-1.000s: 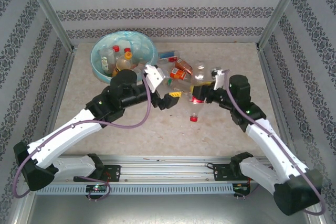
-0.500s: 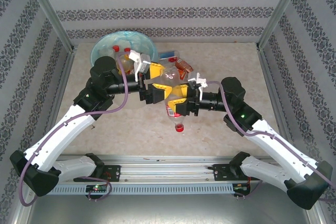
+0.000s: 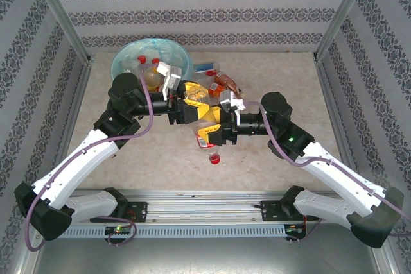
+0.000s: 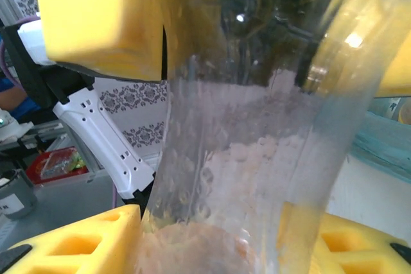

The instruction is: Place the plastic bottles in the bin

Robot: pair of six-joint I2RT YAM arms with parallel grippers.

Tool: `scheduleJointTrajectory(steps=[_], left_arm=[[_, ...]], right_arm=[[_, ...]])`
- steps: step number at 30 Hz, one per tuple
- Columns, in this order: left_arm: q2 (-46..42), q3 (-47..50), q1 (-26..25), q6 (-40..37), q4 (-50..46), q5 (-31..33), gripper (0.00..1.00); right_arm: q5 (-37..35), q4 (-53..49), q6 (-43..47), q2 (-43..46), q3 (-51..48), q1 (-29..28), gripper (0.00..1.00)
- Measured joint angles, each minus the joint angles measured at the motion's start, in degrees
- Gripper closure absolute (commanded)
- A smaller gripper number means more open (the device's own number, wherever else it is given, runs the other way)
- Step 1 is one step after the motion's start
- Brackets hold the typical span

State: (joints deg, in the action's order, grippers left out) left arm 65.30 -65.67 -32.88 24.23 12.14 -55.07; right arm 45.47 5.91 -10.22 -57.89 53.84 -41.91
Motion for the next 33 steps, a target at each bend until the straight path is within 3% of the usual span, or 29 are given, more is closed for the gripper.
scheduleJointTrajectory(steps=[5,8,16,20,24,29,33], left_arm=[[0.04,0.66,0.07,0.74,2.51,-0.39,0.57],[-0.04,0.68,0.07,1.11,3.54,-0.13,0.57],[-3.72,0.02,2.16,-2.23,0.02,7.82,0.57],[-5.31,-6.23,3.43,-6.75,-8.13,19.93,0.63],[-5.42,-14.01,4.02,-12.02,-14.03,37.79,0.64],[-1.60,-21.46,4.42,-21.40,-16.13,53.92,0.64],[5.97,-27.39,4.63,-27.63,-16.04,60.87,0.65]], right_arm=[[-2.69,-0.50,0.17,0.94,0.02,-0.37,0.26],[-5.95,-0.96,0.42,1.92,0.00,-0.35,0.08],[-21.09,-4.48,2.01,6.56,-0.04,-1.07,0.02],[-35.32,-7.10,2.82,11.85,-1.27,-0.96,0.02],[-45.27,-8.07,3.67,17.44,-4.24,-0.87,0.02],[-50.49,-9.44,4.72,19.78,-5.01,-0.20,0.02],[-52.54,-11.30,5.29,19.89,-5.01,-0.20,0.02]])
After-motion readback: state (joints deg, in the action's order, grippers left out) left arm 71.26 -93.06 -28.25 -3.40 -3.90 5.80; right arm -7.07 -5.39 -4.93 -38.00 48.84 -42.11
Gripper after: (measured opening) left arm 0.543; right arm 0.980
